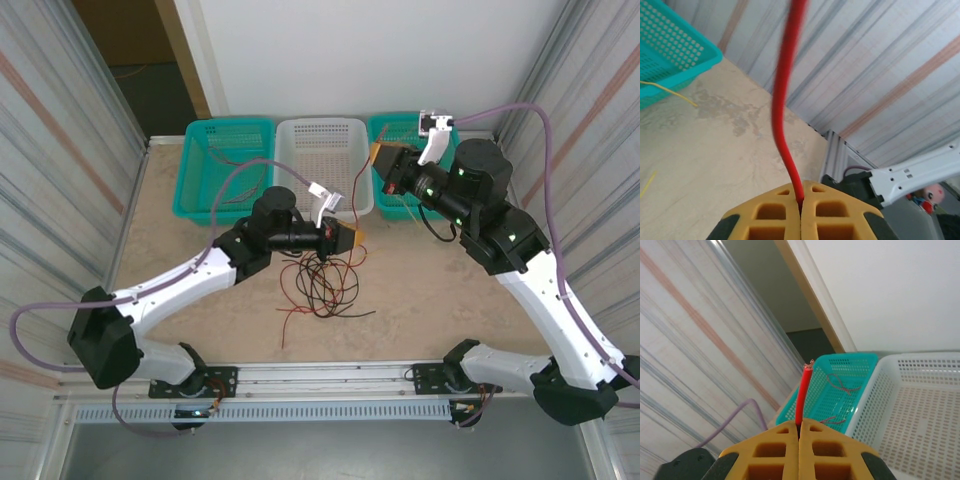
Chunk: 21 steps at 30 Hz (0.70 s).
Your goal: Untangle the cables
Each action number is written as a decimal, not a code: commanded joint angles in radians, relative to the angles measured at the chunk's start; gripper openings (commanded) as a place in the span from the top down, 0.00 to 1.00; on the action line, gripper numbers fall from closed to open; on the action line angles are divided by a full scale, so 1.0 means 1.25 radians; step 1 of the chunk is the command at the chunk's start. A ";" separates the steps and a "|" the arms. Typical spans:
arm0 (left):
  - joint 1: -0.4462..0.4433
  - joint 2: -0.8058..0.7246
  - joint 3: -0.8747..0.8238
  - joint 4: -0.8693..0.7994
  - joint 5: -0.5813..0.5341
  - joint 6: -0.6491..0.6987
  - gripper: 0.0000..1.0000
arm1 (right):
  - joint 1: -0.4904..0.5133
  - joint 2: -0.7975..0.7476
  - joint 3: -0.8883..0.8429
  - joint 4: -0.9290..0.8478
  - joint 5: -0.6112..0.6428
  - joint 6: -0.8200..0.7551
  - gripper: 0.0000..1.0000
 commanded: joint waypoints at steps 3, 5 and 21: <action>0.011 -0.071 -0.007 -0.021 -0.141 0.023 1.00 | -0.036 -0.036 -0.064 -0.025 0.060 0.053 1.00; 0.039 -0.086 -0.012 -0.033 -0.148 0.021 1.00 | -0.065 -0.043 -0.104 -0.033 0.037 0.076 0.85; 0.471 0.199 0.453 -0.392 -0.269 0.176 1.00 | -0.041 -0.067 -0.292 -0.166 0.027 0.108 0.43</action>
